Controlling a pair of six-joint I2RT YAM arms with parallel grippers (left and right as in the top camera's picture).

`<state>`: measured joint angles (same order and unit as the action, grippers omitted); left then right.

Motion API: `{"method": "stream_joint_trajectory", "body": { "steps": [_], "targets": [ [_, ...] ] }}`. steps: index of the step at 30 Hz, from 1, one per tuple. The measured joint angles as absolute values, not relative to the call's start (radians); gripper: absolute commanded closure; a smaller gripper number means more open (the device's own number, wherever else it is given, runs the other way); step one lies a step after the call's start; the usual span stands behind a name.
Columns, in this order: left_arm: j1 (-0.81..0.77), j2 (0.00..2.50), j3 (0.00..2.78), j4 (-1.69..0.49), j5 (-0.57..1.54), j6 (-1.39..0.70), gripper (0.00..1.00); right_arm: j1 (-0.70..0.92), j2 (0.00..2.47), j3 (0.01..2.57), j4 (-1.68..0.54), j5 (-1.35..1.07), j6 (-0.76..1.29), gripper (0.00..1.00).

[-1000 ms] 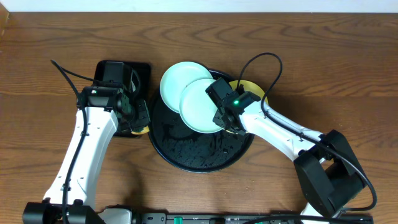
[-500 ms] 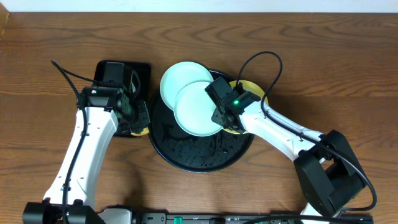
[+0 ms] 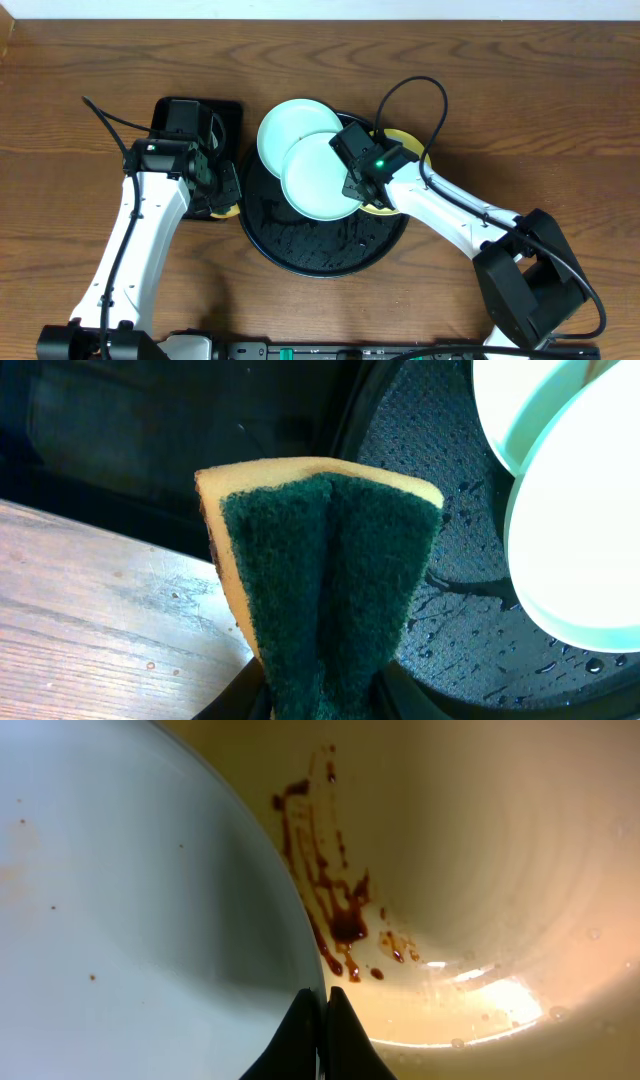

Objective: Clean dirty plates on tray and stack at the side

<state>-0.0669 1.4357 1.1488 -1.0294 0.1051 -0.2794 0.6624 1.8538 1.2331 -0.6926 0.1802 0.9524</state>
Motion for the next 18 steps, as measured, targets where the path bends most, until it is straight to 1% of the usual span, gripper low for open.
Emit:
{"method": "stream_joint_trajectory", "body": {
  "steps": [18],
  "targets": [
    [-0.067,1.436,1.149,-1.029,0.105,-0.279,0.75,0.662,1.854,1.261,-0.696,0.200,0.858,0.98]
  ]
}}
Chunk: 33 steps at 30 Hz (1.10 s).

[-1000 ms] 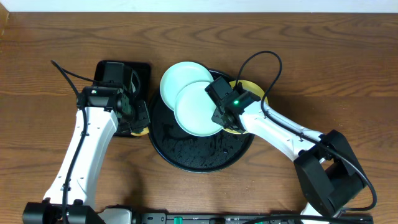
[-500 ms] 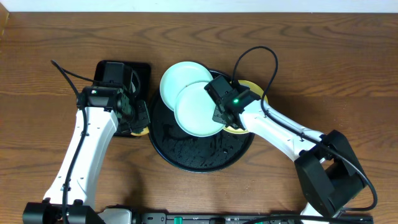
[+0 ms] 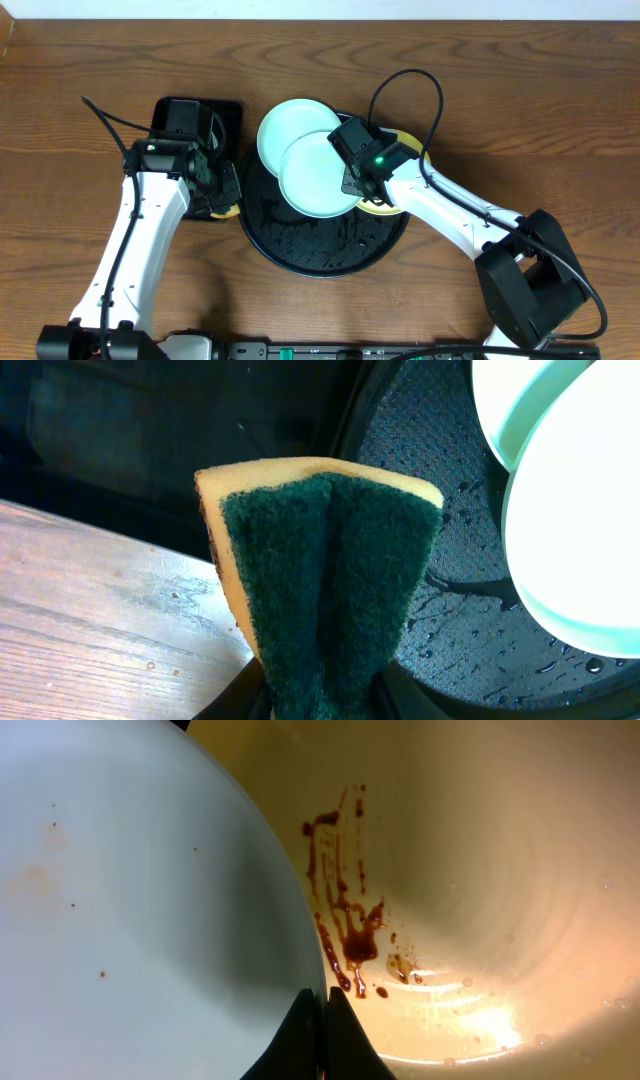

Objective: Clean dirty plates on tray and stack at the side

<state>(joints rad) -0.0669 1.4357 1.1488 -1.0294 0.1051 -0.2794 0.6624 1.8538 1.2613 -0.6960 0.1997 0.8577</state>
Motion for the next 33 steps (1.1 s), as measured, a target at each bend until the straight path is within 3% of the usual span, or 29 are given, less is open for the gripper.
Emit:
{"method": "stream_joint_trajectory", "body": {
  "steps": [6,9,14,16,18,33],
  "targets": [
    [-0.067,1.436,1.149,-1.029,0.105,-0.279,0.75,0.662,1.854,1.261,-0.696,0.194,0.857,0.96],
    [-0.067,1.436,1.149,-1.030,0.105,-0.279,0.75,0.662,1.854,1.261,-0.696,0.179,0.881,0.68],
    [-0.067,1.436,1.149,-1.036,0.105,-0.279,0.75,0.662,1.854,1.261,-0.694,0.145,0.952,0.40],
    [-0.067,1.436,1.149,-1.041,0.105,-0.279,0.75,0.662,1.854,1.261,-0.692,0.133,0.972,0.38],
    [-0.067,1.436,1.149,-1.042,0.105,-0.279,0.75,0.662,1.854,1.261,-0.690,0.126,0.985,0.46],
    [-0.067,1.436,1.149,-1.048,0.105,-0.279,0.75,0.662,1.858,1.261,-0.649,0.100,1.070,0.49]
  ]
}}
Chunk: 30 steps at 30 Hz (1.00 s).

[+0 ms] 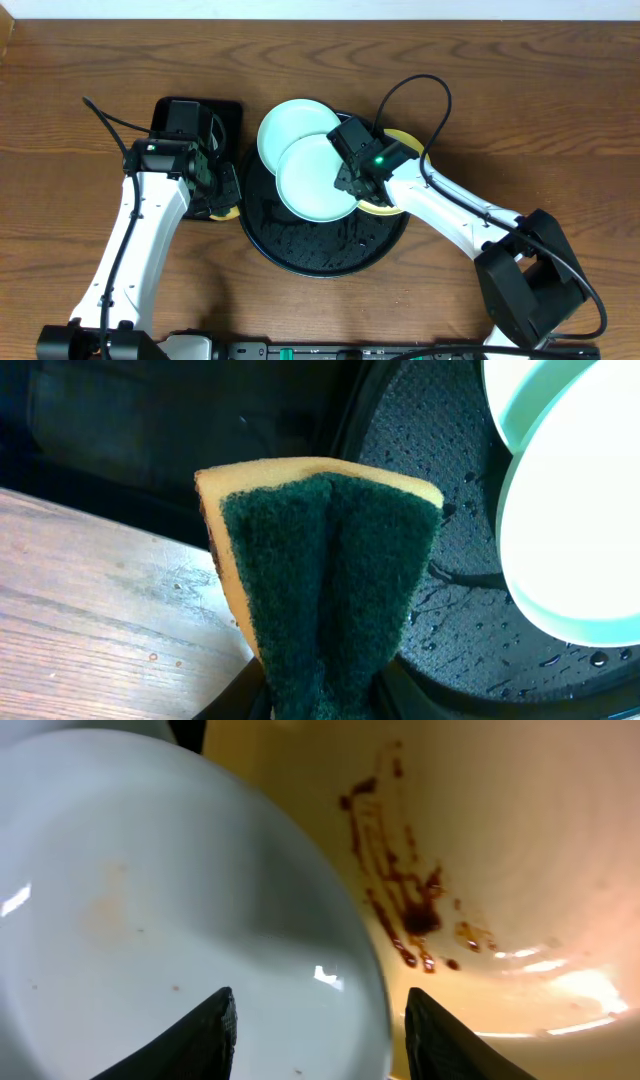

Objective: Clean dirty plates on tray and stack at the side

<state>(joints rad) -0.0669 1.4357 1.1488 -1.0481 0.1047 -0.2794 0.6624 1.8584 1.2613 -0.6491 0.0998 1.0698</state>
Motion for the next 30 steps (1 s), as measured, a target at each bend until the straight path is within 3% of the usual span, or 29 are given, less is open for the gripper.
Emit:
{"method": "stream_joint_trajectory", "body": {
  "steps": [9,17,19,20,21,30],
  "targets": [
    [-0.067,1.436,1.149,-1.049,0.105,-0.279,0.75,0.662,1.908,1.259,-0.638,0.076,1.079,0.52],
    [-0.067,1.436,1.149,-1.052,0.105,-0.279,0.75,0.662,1.919,1.259,-0.632,0.071,1.097,0.62],
    [-0.067,1.436,1.149,-1.052,0.105,-0.279,0.75,0.662,1.922,1.259,-0.629,0.070,1.102,0.66],
    [-0.067,1.436,1.149,-1.052,0.105,-0.279,0.75,0.662,1.923,1.259,-0.625,0.067,1.103,0.76],
    [-0.067,1.436,1.149,-1.052,0.105,-0.279,0.75,0.662,1.924,1.259,-0.624,0.067,1.104,0.99],
    [-0.067,1.436,1.149,-1.060,0.105,-0.279,0.75,0.663,1.945,1.261,-0.590,0.042,1.094,0.98]
  ]
}}
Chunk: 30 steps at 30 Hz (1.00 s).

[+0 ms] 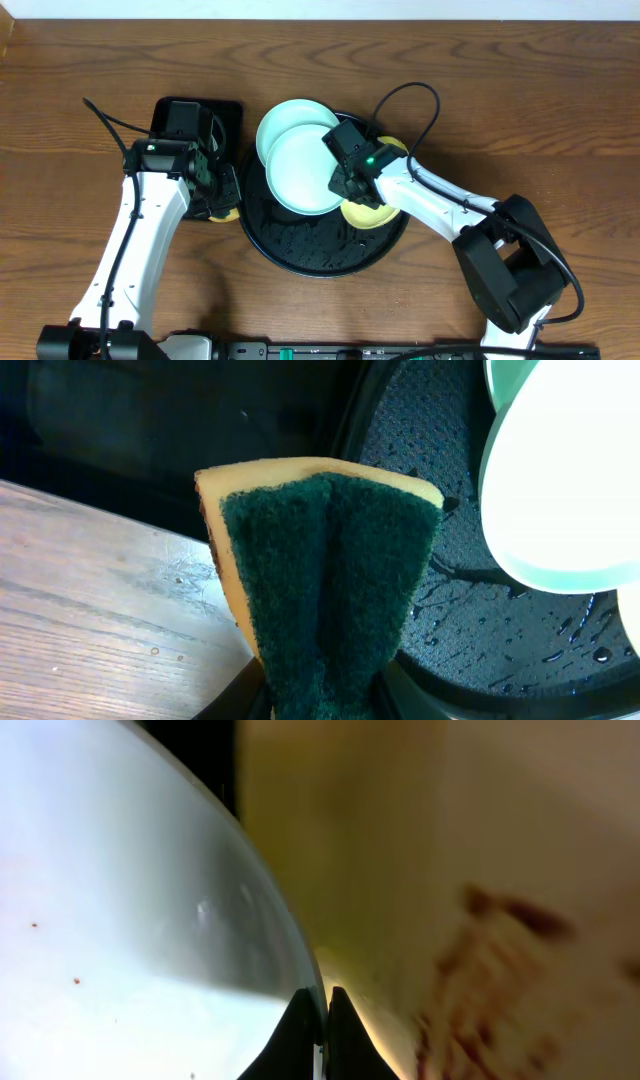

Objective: Clean dirty plates on tray and stack at the side

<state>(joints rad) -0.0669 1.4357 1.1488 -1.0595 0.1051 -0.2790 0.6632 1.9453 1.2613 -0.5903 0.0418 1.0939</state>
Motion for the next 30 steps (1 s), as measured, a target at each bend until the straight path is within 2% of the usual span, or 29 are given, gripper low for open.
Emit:
{"method": "stream_joint_trajectory", "body": {
  "steps": [17,30],
  "targets": [
    [-0.067,1.436,1.149,-1.060,0.105,-0.279,0.75,0.663,1.947,1.268,-0.588,0.056,0.997,0.98],
    [-0.067,1.436,1.149,-1.060,0.105,-0.279,0.75,0.662,1.944,1.421,-0.753,0.199,0.857,0.98]
  ]
}}
